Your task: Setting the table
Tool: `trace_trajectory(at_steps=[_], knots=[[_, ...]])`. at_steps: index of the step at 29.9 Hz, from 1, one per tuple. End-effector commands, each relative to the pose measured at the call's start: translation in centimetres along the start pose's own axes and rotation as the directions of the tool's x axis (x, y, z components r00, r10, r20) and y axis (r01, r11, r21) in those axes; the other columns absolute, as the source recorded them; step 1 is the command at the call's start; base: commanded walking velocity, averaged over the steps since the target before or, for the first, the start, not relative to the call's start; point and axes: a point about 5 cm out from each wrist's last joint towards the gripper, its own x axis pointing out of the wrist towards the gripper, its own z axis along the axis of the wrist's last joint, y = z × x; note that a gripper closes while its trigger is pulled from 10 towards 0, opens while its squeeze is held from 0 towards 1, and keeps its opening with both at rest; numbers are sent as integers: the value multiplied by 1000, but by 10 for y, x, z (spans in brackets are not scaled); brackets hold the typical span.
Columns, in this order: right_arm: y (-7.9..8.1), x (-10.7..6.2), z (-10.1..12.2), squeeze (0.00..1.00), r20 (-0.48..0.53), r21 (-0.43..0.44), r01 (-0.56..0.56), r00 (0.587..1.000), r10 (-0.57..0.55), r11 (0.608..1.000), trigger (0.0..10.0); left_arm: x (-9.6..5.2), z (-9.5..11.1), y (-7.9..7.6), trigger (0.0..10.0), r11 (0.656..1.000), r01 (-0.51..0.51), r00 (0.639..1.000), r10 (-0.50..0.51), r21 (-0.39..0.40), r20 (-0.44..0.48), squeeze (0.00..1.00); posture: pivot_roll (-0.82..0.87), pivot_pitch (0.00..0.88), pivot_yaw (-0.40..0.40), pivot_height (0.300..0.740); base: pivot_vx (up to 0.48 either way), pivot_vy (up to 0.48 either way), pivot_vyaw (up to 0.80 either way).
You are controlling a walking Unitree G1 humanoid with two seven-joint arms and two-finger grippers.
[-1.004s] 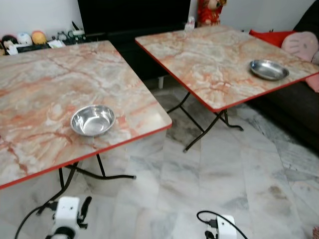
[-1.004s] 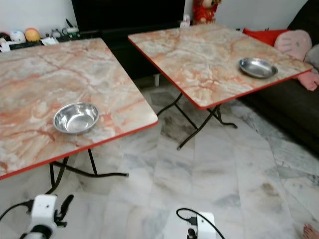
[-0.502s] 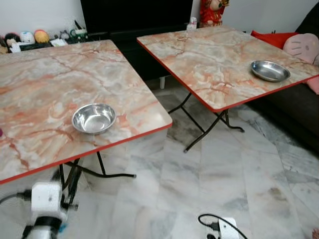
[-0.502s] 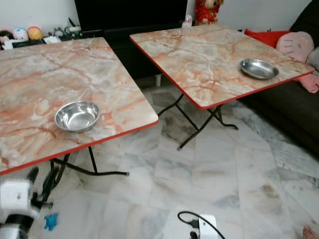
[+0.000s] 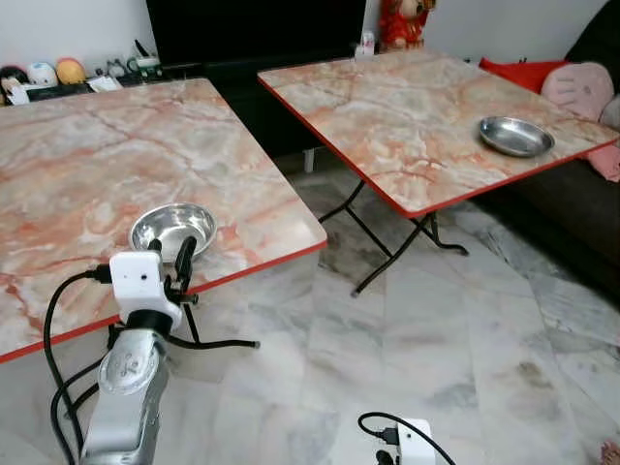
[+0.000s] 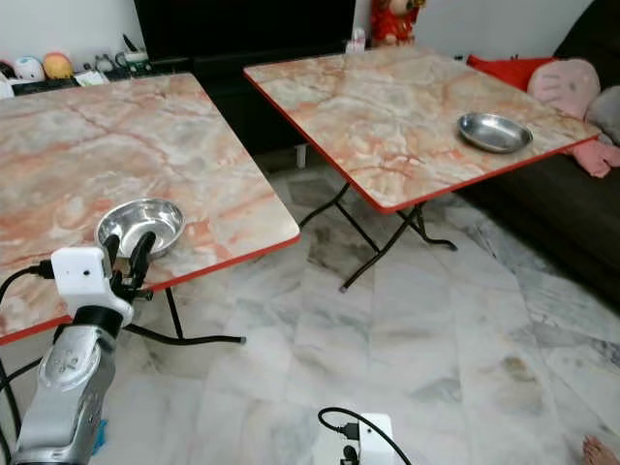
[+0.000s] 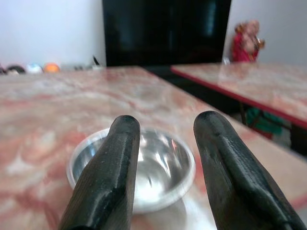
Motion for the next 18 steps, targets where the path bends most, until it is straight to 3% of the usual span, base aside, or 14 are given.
trace_trajectory(at_steps=[1, 5, 10, 15, 18], knots=[[3, 1, 3, 0, 9, -25, -4, 1000, 4, 1000, 10000, 3, -1, 4, 10000, 1000, -26, 1000, 26, -10, -9, 0, 178, 16, -64, 740, 337, 0, 669], [4, 1, 3, 0, 10, -19, -2, 1000, 3, 1000, 10000, 4, -2, 7, 10000, 999, -33, 999, 33, -6, -13, 0, 176, 19, -63, 740, 340, 0, 800], [-17, -1, 0, 0, 14, 6, 21, 1000, -21, 1000, 10000, 6, -3, 13, 10000, 998, -59, 998, 59, 2, -21, 0, 176, 21, -62, 740, 340, 0, 0], [-28, -2, -1, 0, 14, 10, 29, 999, -29, 1000, 10000, 8, -3, 15, 10000, 998, -62, 998, 62, -3, -20, 0, 175, 18, -61, 740, 322, 0, 0], [-31, -2, -1, 0, 12, 10, 31, 999, -31, 999, 10000, 10, -4, 12, 10000, 998, -44, 998, 42, -44, -39, 0, 175, 16, -59, 740, 0, 0, 0]])
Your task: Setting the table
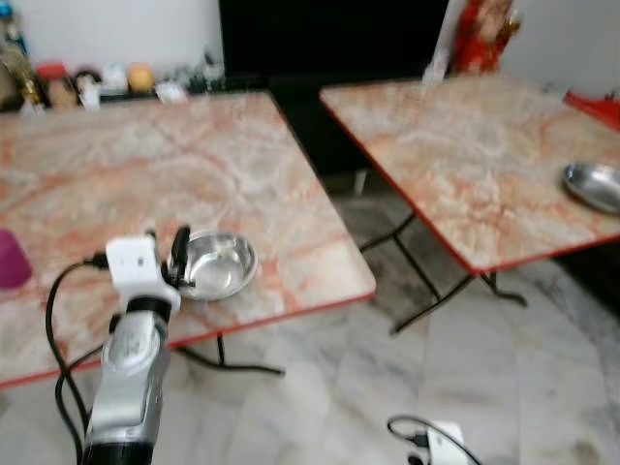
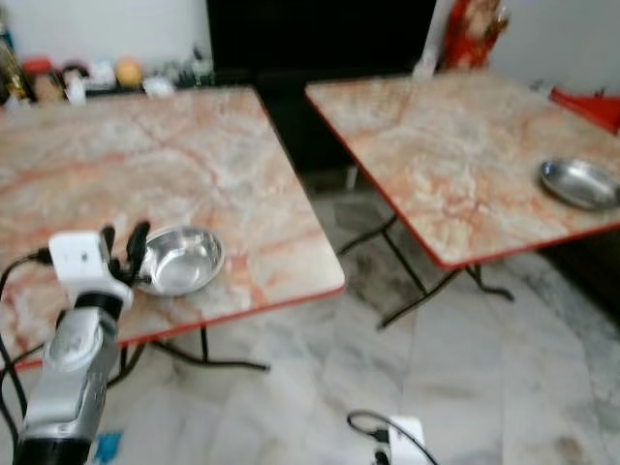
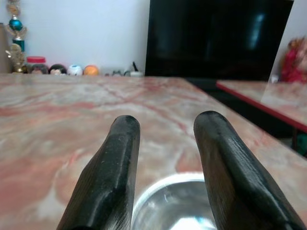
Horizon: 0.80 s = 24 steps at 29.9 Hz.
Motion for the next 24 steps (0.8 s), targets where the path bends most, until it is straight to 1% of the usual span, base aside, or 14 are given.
trace_trajectory(at_steps=[1, 2, 3, 5, 7, 9, 10, 11, 12, 13, 14, 18, 23, 24], knots=[[7, 0, 0, 0, -2, 12, -26, 1000, 26, 1000, 10000, -3, -6, 6, 10000, 1000, -15, 999, 14, -25, -50, 0, 175, 16, -59, 740, 0, 0, 0], [6, 0, 0, 0, -2, 13, -25, 1000, 25, 1000, 10000, -3, -7, 6, 10000, 999, -16, 998, 14, -36, -58, 0, 175, 15, -60, 740, 0, 0, 0], [4, 0, 0, 0, -1, 14, -25, 1000, 25, 1000, 10000, -2, -10, 7, 10000, 998, -26, 995, 20, -62, -94, 0, 175, 15, -60, 740, 0, 0, 0], [4, 0, 1, 0, -1, 13, -25, 1000, 25, 1000, 10000, -2, -11, 8, 10000, 997, -34, 994, 26, -69, -110, 0, 175, 15, -60, 740, 0, 0, 0], [3, 0, 1, 0, 0, 13, -25, 1000, 25, 1000, 10000, 1, -15, 9, 10000, 997, -36, 984, 25, -61, -179, 0, 178, 19, -60, 740, 0, 0, 0], [1, 0, 1, 0, 2, 13, -26, 1000, 26, 1000, 10000, 6, -12, 12, 10000, 992, -69, 980, 48, -102, -192, 0, 179, 20, -60, 740, 0, 0, 0], [1, 0, 1, 0, 2, 13, -26, 1000, 26, 1000, 10000, 8, -11, 14, 10000, 990, -94, 976, 71, -108, -205, 702, 180, 23, -59, 740, 0, 0, 0], [1, 0, 1, 0, 1, 13, -26, 1000, 26, 1000, 10000, 9, -10, 16, 10000, 988, -112, 973, 86, -108, -216, 702, 180, 23, -59, 740, 0, 0, 0], [1, 0, 1, 0, 1, 13, -27, 1000, 27, 1000, 10000, 12, -7, 19, 10000, 982, -134, 970, 103, -131, -221, 1000, 178, 24, -57, 740, 0, 0, 0], [1, 0, 1, 0, 1, 13, -28, 1000, 28, 1000, 10000, 14, -4, 21, 10000, 975, -153, 968, 116, -160, -224, 1000, 178, 24, -57, 740, 0, 0, 0], [1, 0, 1, 0, 1, 13, -28, 1000, 28, 1000, 10000, 14, -4, 21, 10000, 974, -156, 967, 117, -166, -225, 1000, 178, 24, -57, 740, 0, 0, 0], [6, -1, -3, 0, -10, 11, -34, 999, 34, 999, 10000, 14, -4, 31, 10000, 960, -233, 935, 178, -154, -306, 1000, 178, 25, -55, 740, 0, 0, 0], [16, -1, -6, 0, -24, 8, -42, 999, 42, 999, 10000, 13, -4, 35, 10000, 957, -249, 922, 186, -151, -341, 1000, 184, 30, -56, 740, 0, 0, 0], [19, -1, -7, 0, -28, 6, -45, 999, 45, 999, 10000, 12, -5, 36, 10000, 954, -256, 916, 189, -154, -354, 0, 185, 31, -55, 740, 0, 0, 0]])
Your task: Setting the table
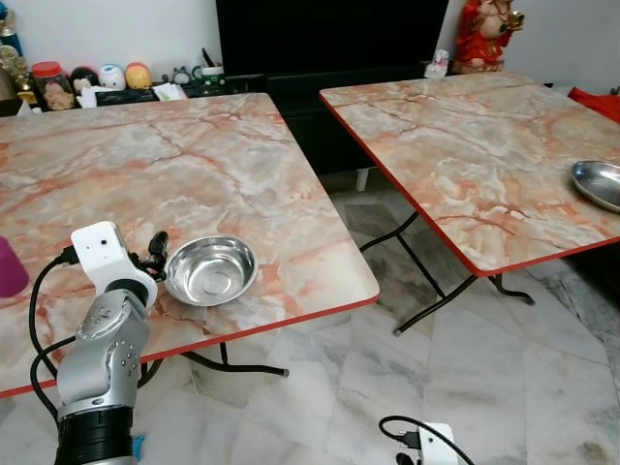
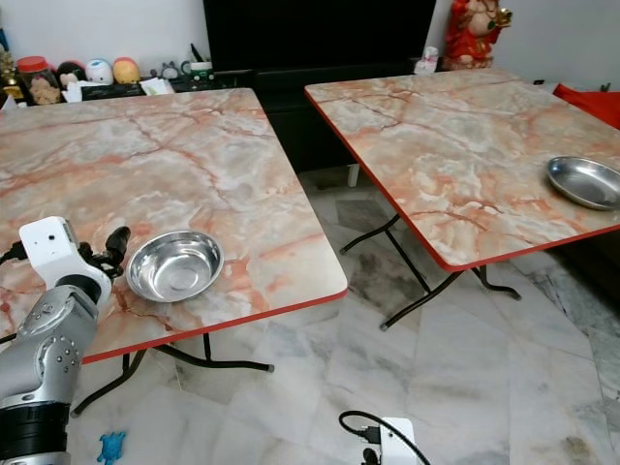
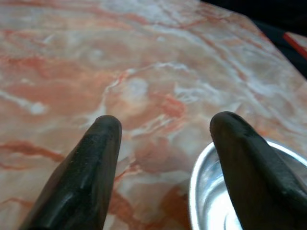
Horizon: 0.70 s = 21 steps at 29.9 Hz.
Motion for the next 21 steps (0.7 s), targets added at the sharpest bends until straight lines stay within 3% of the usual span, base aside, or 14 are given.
trace_trajectory(at_steps=[1, 14, 21], knots=[[4, 0, -3, 0, -21, -10, -1, 1000, 1, 1000, 10000, -1, 4, 0, 10000, 1000, -7, 1000, 7, -17, -20, 0, 186, 30, -56, 740, 0, 0, 0], [28, 5, 14, 0, -11, -19, -25, 1000, 25, 999, 10000, -5, 0, -6, 10000, 997, 66, 993, -69, -35, -96, 0, 185, 32, -55, 740, 0, 0, 0], [25, 4, 12, 0, -14, -21, -22, 1000, 22, 1000, 10000, -6, 1, -7, 10000, 997, 71, 991, -75, -41, -107, 0, 183, 32, -56, 740, 0, 0, 0]])
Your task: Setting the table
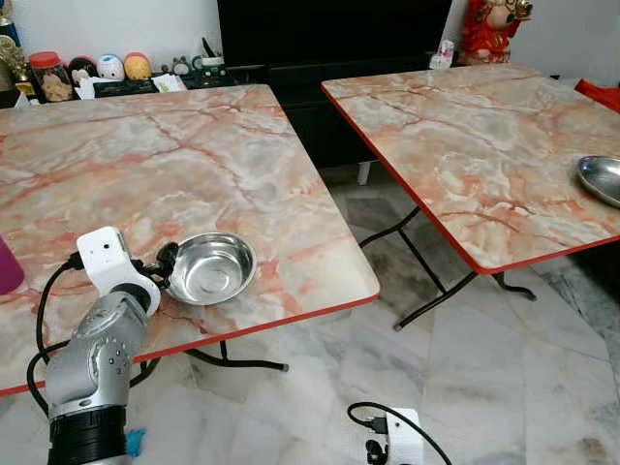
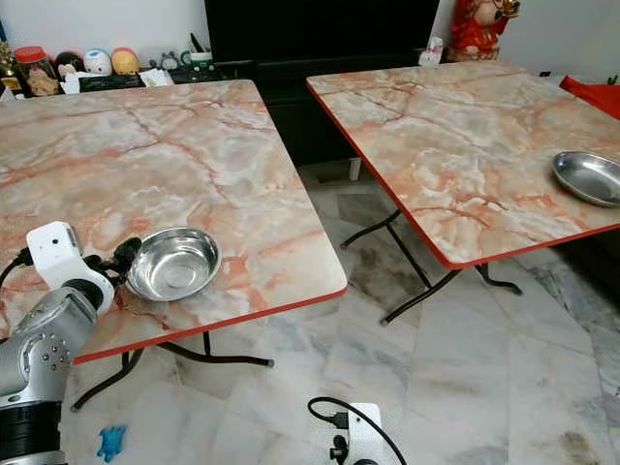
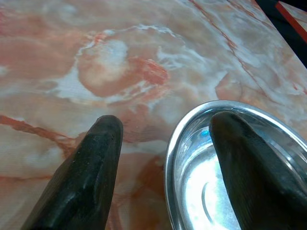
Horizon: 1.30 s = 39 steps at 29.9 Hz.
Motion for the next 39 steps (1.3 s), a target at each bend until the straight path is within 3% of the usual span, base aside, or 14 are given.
trace_trajectory(at_steps=[1, 36, 37, 38, 39], knots=[[-6, -1, -6, 0, -20, -5, 9, 1000, -10, 1000, 10000, -2, 1, -2, 10000, 1000, 7, 1000, -7, 19, -14, 0, 184, 33, -56, 740, 0, 0, 0], [-8, -2, -9, 0, -27, -3, 9, 1000, -9, 1000, 10000, 0, -23, -9, 10000, 999, 9, 990, -3, 39, -142, 0, 177, 37, -55, 740, 0, 0, 0], [-8, -2, -9, 0, -27, -4, 9, 1000, -9, 1000, 10000, 0, -23, -9, 5961, 999, 8, 990, -2, 38, -144, 0, 175, 37, -54, 740, 0, 0, 0], [-8, -2, -9, 0, -27, -4, 9, 1000, -9, 1000, 10000, 0, -23, -9, 5961, 999, 8, 990, -2, 38, -144, 0, 175, 37, -54, 740, 0, 0, 0], [-8, -2, -9, 0, -28, -4, 9, 1000, -9, 1000, 10000, 0, -23, -9, 2392, 999, 7, 990, -2, 38, -143, 0, 176, 37, -55, 740, 0, 0, 0]])
